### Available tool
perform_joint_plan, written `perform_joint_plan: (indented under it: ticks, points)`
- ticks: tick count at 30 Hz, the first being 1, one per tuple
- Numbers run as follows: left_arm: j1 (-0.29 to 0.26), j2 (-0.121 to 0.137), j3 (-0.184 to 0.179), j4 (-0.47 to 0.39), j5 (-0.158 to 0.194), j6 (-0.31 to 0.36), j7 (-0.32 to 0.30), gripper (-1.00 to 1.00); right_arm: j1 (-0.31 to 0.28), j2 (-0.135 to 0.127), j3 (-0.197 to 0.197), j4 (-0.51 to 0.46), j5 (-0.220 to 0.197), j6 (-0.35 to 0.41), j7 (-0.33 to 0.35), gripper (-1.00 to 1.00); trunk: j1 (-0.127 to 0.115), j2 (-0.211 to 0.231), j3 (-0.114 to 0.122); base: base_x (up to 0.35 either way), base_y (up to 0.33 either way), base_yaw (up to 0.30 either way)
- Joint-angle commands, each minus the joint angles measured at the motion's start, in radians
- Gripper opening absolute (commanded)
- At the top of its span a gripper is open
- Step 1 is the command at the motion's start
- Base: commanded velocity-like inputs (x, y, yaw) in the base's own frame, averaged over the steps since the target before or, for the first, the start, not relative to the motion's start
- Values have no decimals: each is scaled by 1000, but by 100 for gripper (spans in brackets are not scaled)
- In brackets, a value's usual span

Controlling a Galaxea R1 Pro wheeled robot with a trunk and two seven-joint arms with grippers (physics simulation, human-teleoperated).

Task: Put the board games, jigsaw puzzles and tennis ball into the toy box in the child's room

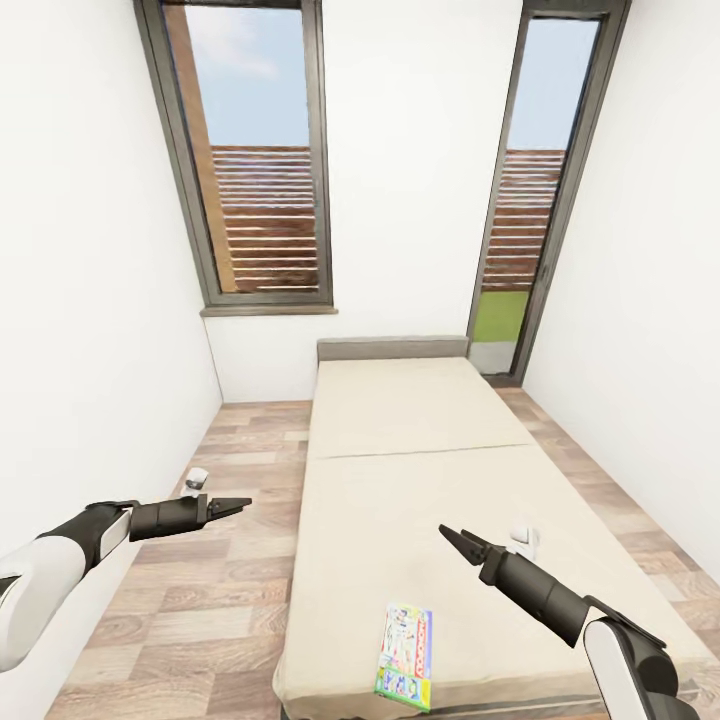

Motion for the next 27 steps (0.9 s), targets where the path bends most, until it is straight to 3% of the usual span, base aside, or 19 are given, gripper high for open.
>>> perform_joint_plan:
  ticks: [1, 19, 27]
  points:
    - [-1, 0, 4, 0, -3, 11, -3, 100, -1, 1, -1, 0, -5, 7, 0, 100, 1, -2, -2, 0, 0, 12]
    - [-1, 0, 4, 0, -5, 11, -2, 100, -2, 9, -4, 21, -8, 15, -15, 100, 1, -2, -2, -24, 49, 1]
    - [1, 2, 6, 0, -3, 11, 0, 100, -16, 5, -12, 154, -18, 86, -16, 100, 1, -2, -2, -4, 11, 0]
